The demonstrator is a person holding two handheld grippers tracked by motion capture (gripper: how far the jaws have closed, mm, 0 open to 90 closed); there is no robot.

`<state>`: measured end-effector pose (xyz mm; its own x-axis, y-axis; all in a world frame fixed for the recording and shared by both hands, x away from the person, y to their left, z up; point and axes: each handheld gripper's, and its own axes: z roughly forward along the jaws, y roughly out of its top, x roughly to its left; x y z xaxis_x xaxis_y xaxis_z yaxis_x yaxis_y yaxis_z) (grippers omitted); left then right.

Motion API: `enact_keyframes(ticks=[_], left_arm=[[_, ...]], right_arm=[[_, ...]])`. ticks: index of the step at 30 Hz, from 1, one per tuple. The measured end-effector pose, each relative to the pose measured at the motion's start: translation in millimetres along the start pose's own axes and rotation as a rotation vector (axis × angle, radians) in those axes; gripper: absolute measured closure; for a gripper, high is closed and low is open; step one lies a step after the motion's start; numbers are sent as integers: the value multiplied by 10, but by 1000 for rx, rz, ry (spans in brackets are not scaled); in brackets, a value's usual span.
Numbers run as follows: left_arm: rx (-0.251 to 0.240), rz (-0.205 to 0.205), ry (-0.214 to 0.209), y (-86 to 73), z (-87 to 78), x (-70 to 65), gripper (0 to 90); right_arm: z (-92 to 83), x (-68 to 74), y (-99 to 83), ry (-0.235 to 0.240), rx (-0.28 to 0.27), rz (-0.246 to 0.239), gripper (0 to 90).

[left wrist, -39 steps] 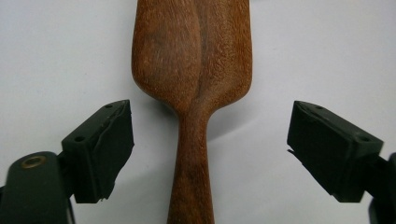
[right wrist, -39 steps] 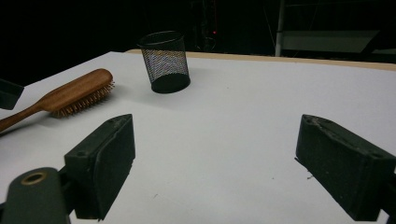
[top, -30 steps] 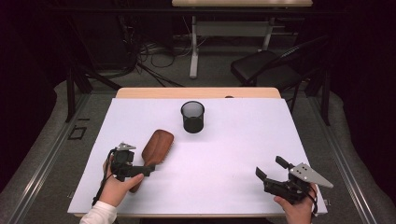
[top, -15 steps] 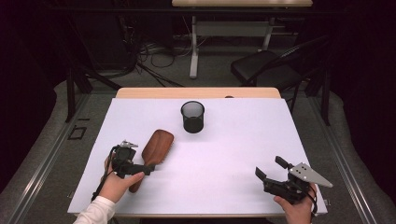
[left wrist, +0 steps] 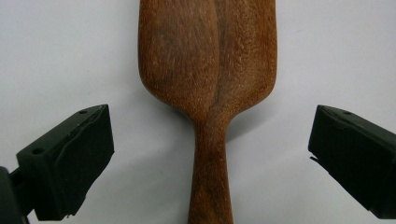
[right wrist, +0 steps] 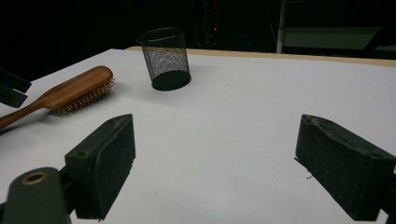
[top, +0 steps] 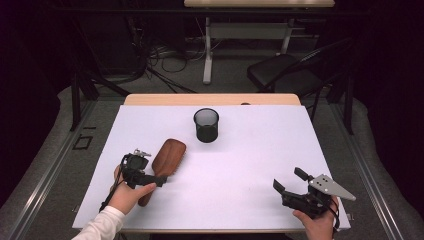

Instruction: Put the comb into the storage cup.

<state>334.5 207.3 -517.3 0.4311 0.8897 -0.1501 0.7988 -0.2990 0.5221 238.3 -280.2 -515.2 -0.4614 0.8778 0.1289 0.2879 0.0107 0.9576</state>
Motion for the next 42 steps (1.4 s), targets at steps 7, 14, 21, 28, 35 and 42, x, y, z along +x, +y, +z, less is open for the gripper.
enact_keyframes(ticks=[7,14,21,28,35,42], left_arm=[[28,5,8,8,31,6,4],[44,23,12,36,44,-12,4],[64,36,18,62,63,-42,4],[89,57,34,89,76,-56,59],[121,80,59,119,89,-63,126],[161,84,66,135,120,-93,164]], right_arm=[[0,2,1,-1,5,-5,117],[6,2,-2,1,3,-1,117],[5,-1,-3,0,4,-5,117],[7,-1,-4,2,7,-8,117],[8,0,-4,4,8,-7,117],[9,1,-5,5,9,-8,119]])
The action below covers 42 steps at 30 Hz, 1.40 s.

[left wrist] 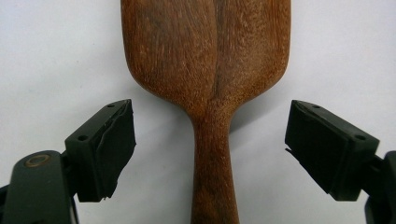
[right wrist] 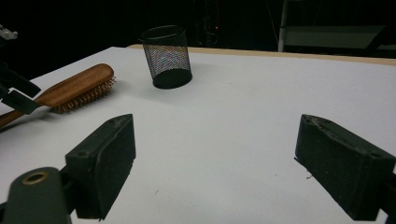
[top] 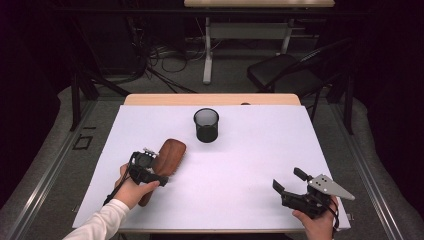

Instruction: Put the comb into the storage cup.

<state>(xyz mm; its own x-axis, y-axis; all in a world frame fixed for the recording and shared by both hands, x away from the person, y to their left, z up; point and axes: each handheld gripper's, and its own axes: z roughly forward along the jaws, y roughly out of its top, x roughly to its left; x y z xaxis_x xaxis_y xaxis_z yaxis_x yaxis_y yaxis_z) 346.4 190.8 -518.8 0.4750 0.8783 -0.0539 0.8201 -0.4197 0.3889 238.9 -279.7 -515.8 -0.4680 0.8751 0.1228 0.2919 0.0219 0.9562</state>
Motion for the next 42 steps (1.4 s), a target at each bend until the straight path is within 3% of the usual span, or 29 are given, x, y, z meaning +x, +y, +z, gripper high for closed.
enact_keyframes(ticks=[12,21,29,35,36,42], left_arm=[[43,30,4,39,46,-16,290],[65,15,-2,53,73,13,345],[81,-27,-12,62,96,24,399],[80,-21,-9,69,105,28,444],[80,-20,-6,68,109,26,452],[89,-29,-4,69,126,15,515]], right_arm=[[5,8,-2,0,3,3,120],[7,5,-3,3,6,1,121],[7,5,-4,4,7,-2,122],[12,4,-6,6,4,-2,125],[9,20,-8,8,12,21,126],[13,10,-8,6,9,8,128]])
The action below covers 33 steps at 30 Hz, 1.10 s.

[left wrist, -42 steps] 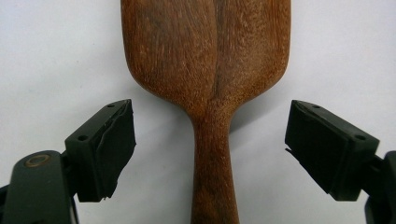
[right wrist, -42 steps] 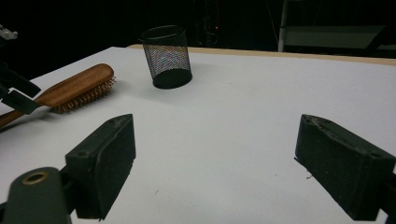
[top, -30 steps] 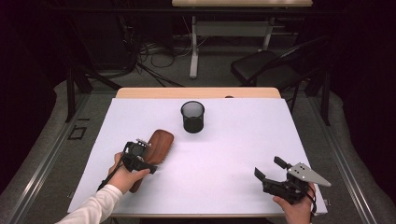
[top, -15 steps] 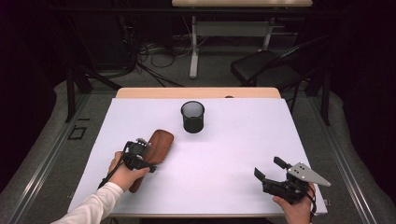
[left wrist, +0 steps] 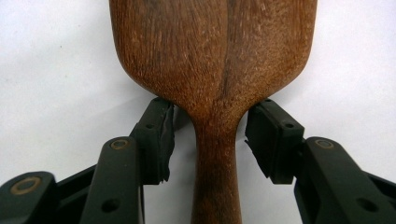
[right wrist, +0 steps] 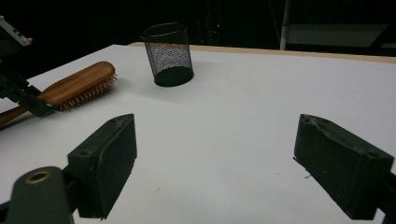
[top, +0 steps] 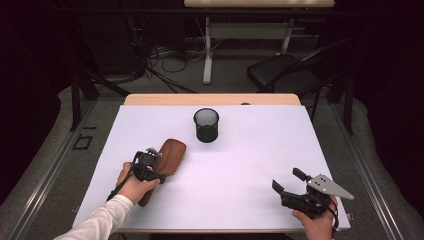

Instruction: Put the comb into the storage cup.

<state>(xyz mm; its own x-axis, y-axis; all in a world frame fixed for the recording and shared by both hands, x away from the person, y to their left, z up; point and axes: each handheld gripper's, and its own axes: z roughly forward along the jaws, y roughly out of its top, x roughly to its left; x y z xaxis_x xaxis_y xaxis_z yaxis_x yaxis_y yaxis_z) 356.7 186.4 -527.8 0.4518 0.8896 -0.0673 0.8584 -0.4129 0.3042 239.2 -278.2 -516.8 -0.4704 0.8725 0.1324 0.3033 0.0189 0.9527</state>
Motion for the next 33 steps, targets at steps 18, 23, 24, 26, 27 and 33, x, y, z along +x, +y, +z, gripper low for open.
enact_keyframes(ticks=[18,23,24,26,27,33], left_arm=[[-3,10,31,-10,21,-31,642],[-8,9,29,-26,14,-19,668],[-13,10,29,-31,16,-19,670],[-16,12,30,-38,13,-19,678],[-20,14,31,-45,14,-22,682],[-38,18,29,-82,6,-16,717]], right_arm=[[3,-7,-3,-2,6,-6,134],[4,-6,-3,-2,6,-7,138],[4,-7,-3,-2,6,-5,138],[5,-8,-4,-3,6,-6,138],[4,-8,-3,-3,6,-6,138],[7,-4,-6,0,9,-3,139]])
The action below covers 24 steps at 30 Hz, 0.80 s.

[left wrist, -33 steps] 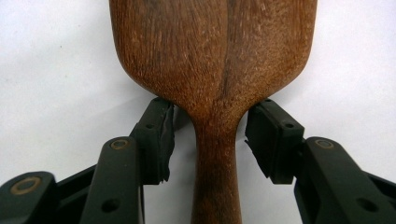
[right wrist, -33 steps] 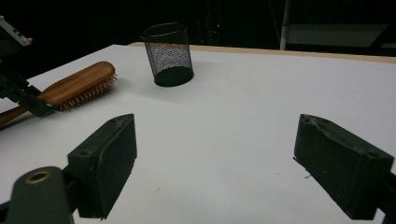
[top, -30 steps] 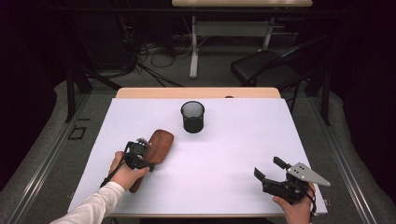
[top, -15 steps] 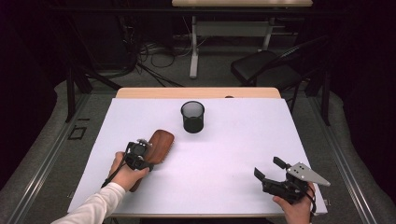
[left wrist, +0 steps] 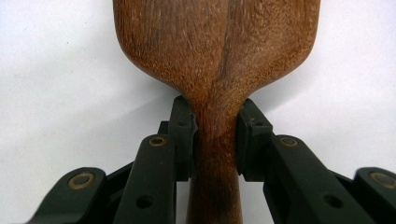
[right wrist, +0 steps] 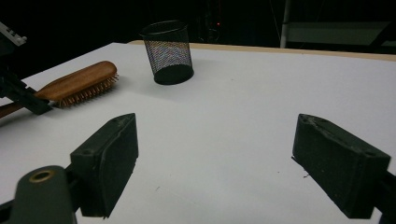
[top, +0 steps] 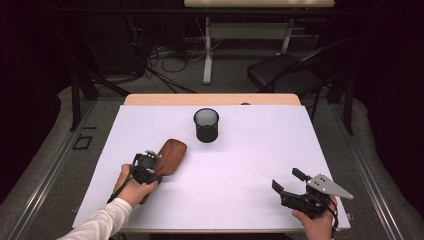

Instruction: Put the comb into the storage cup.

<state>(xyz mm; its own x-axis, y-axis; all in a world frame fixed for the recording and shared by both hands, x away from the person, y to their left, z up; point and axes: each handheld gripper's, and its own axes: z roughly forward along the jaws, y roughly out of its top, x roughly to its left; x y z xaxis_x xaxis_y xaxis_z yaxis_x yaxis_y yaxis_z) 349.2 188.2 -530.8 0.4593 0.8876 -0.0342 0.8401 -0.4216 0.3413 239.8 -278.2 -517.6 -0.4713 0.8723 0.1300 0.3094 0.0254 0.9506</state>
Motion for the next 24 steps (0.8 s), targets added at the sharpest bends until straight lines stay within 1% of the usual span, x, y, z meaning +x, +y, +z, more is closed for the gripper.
enact_keyframes(ticks=[2,5,9,12,14,15,16,22,24], left_arm=[[-9,-8,-1,-12,2,-4,719],[-27,1,0,-33,1,2,720],[-50,-5,-11,-65,1,5,721],[-69,-2,-9,-89,4,2,722],[-83,-8,-14,-106,6,-2,723],[-91,-9,-14,-115,7,-2,722],[-96,-3,-15,-122,6,2,722],[-142,-12,-35,-177,14,20,723],[-156,-24,-49,-189,9,34,723]], right_arm=[[0,0,0,0,0,-1,139],[2,-1,-1,1,0,0,139],[6,-4,-2,3,-1,-4,139],[5,-3,-1,2,-1,-7,139],[4,-2,-2,3,0,-2,139],[6,-7,-2,3,-2,-7,139],[7,-7,-2,2,-1,-7,139],[7,-7,-2,1,-2,-7,139],[6,-7,-2,1,-2,-8,139]])
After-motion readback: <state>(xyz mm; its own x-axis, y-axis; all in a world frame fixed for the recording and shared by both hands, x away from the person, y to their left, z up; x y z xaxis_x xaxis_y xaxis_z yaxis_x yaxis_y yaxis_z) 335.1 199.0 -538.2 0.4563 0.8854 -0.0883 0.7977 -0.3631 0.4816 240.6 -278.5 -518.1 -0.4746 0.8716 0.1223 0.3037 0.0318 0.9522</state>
